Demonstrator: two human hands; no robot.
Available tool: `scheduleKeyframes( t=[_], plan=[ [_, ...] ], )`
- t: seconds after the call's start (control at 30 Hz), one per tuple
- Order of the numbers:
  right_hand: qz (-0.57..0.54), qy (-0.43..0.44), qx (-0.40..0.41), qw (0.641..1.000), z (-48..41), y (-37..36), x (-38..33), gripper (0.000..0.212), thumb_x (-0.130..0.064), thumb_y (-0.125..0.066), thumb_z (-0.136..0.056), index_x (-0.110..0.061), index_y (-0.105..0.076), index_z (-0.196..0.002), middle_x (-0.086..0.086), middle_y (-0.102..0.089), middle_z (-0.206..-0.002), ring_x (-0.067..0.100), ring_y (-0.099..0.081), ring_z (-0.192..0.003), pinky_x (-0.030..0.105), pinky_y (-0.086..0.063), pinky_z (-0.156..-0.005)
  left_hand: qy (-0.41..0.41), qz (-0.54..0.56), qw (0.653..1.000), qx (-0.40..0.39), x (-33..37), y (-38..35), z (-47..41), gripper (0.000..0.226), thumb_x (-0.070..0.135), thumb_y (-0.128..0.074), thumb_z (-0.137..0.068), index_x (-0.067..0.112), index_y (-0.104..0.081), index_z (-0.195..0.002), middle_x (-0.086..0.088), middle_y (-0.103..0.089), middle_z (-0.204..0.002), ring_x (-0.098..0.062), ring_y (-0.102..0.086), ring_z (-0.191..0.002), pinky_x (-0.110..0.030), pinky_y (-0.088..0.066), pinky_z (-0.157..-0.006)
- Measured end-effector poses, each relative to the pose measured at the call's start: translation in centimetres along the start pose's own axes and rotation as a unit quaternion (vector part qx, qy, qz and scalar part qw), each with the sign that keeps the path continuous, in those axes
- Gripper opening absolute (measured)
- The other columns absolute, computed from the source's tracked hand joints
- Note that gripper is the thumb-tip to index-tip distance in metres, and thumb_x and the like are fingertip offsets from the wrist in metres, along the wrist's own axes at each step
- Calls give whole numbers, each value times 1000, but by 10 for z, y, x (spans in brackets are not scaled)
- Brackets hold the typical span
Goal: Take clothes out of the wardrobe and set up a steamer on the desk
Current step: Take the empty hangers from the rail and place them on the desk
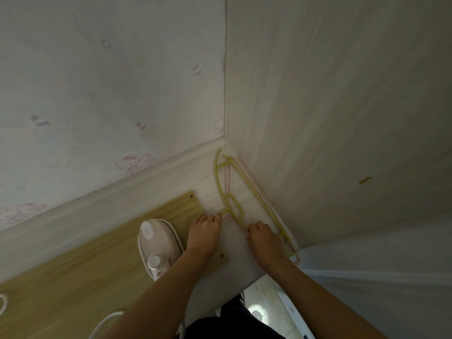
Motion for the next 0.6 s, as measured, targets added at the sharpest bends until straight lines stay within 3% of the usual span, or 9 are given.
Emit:
scheduleKeyframes(
  t=[0.1, 0.23, 0.37, 0.5, 0.6],
  plan=[
    [10, -17, -9, 1000, 4, 5, -3, 23, -14, -41, -95, -8, -54, -113, 10, -56, -115, 27, -53, -104, 35, -45, -72, -2, -2, 1000, 12, -3, 0, 2, 43, 11, -87, -46, 15, -71, -86, -4, -67, -71, -26, -69, -70, -32, -54, -52],
    [6, -36, -5, 999, 14, 11, -6, 35, -11, -41, -94, -6, -48, -128, 12, -53, -126, 28, -48, -117, 37, -45, -86, -18, 22, 1000, 9, -5, 5, 12, 62, 19, -83, -47, 11, -68, -107, -5, -67, -93, -27, -64, -84, -34, -55, -62],
    [-1, -27, 25, 999, 35, 17, -13, 40, -10, -41, -94, -5, -44, -133, 13, -51, -131, 28, -44, -123, 33, -40, -97, -46, 28, 997, 48, 0, 23, 27, 62, 21, -84, -46, 12, -69, -106, -2, -69, -94, -25, -64, -85, -32, -54, -68],
    [1, -34, 73, 997, 73, 23, -21, 40, -13, -44, -94, -5, -44, -133, 13, -51, -129, 27, -44, -124, 32, -39, -100, -88, 40, 992, 83, 10, 40, 46, 62, 17, -80, -57, 11, -66, -117, -3, -69, -109, -25, -64, -105, -39, -53, -82],
    [10, -51, 107, 993, 109, 25, -26, 37, -10, -55, -89, -3, -52, -125, 14, -58, -119, 30, -53, -115, 37, -47, -91, -123, 54, 984, 120, 22, 53, 63, 57, 12, -80, -60, 9, -67, -116, -6, -70, -110, -27, -64, -107, -41, -53, -84]
  ],
)
Point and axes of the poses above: each hand's wrist, its own z-axis away from the middle knuckle, its own y-axis out of the back of the hand, x = y × z, the point moved 3 cm from there along -z, towards the middle knuckle
